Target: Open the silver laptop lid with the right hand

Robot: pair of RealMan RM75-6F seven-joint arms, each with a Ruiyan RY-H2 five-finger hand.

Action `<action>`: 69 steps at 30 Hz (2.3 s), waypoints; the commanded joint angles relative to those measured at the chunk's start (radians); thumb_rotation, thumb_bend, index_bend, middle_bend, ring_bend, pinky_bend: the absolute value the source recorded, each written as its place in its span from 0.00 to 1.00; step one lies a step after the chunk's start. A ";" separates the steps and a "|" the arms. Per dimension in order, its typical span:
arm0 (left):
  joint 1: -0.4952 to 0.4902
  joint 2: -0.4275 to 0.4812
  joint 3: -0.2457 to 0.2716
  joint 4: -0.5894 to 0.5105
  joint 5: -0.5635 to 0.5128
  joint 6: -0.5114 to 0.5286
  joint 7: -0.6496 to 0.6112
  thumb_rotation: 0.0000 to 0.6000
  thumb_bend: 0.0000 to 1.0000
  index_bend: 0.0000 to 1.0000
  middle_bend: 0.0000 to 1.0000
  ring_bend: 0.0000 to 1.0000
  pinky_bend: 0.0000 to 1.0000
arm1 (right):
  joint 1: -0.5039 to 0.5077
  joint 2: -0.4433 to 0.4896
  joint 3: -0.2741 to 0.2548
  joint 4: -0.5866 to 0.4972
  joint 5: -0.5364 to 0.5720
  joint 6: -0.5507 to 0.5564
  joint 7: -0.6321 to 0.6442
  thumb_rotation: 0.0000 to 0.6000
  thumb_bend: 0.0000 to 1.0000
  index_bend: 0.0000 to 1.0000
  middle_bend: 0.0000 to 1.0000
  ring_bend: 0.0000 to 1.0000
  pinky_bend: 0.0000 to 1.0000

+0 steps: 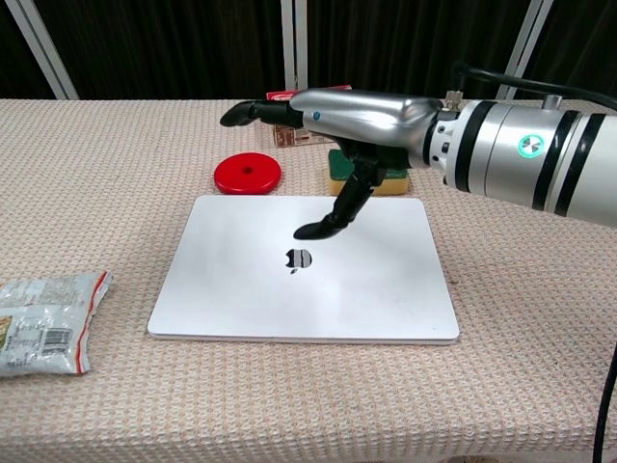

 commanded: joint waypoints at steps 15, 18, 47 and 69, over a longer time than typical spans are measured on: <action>0.089 -0.013 0.154 -0.032 -0.028 0.002 0.043 1.00 0.30 0.16 0.10 0.03 0.09 | 0.044 -0.059 -0.118 0.026 0.035 -0.083 -0.043 1.00 0.18 0.00 0.00 0.00 0.00; 0.128 -0.038 0.201 -0.025 -0.012 0.026 0.055 1.00 0.30 0.16 0.10 0.03 0.09 | 0.056 -0.088 -0.130 0.056 0.049 -0.103 -0.059 1.00 0.18 0.00 0.00 0.00 0.00; 0.219 -0.125 0.270 0.085 0.089 0.150 -0.002 1.00 0.30 0.16 0.11 0.03 0.09 | 0.087 -0.193 -0.129 0.142 0.253 -0.081 -0.301 1.00 0.23 0.00 0.00 0.00 0.00; 0.276 -0.264 0.364 0.241 -0.008 0.030 -0.104 1.00 0.30 0.18 0.13 0.03 0.09 | 0.213 -0.177 -0.058 0.020 0.661 0.098 -0.743 1.00 0.79 0.00 0.00 0.00 0.00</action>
